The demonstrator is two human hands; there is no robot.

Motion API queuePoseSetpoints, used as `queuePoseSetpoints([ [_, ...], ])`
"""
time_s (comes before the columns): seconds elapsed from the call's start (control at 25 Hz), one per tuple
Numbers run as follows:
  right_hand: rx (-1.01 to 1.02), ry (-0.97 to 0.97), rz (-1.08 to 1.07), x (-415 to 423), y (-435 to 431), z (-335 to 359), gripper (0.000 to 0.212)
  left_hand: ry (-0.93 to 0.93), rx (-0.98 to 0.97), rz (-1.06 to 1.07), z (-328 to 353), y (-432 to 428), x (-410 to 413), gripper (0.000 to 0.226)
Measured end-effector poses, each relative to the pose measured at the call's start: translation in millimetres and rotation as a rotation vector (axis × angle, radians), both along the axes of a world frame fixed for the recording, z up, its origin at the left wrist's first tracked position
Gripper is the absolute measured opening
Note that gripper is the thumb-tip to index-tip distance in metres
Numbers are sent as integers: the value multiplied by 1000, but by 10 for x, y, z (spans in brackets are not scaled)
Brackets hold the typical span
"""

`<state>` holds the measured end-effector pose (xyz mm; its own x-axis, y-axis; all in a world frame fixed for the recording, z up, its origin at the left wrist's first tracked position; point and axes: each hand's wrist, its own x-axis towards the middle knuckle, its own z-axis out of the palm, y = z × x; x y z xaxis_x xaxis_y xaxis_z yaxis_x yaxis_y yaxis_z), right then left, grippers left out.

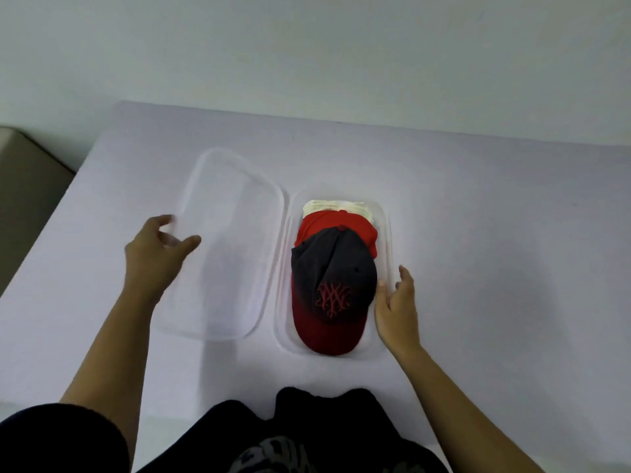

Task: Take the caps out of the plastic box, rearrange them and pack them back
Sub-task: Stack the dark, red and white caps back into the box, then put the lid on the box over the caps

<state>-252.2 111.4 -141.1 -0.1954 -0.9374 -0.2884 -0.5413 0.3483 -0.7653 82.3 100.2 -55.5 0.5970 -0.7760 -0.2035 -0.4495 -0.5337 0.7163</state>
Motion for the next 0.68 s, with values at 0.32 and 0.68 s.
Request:
queuePoseSetpoints([
  [0.32, -194, -399, 86, 373, -97, 825, 53, 226, -484, -40, 1095, 11, -402, 45],
  [0.68, 14, -302, -45, 37, -283, 840, 57, 390, -59, -234, 21, -25, -1327, 61],
])
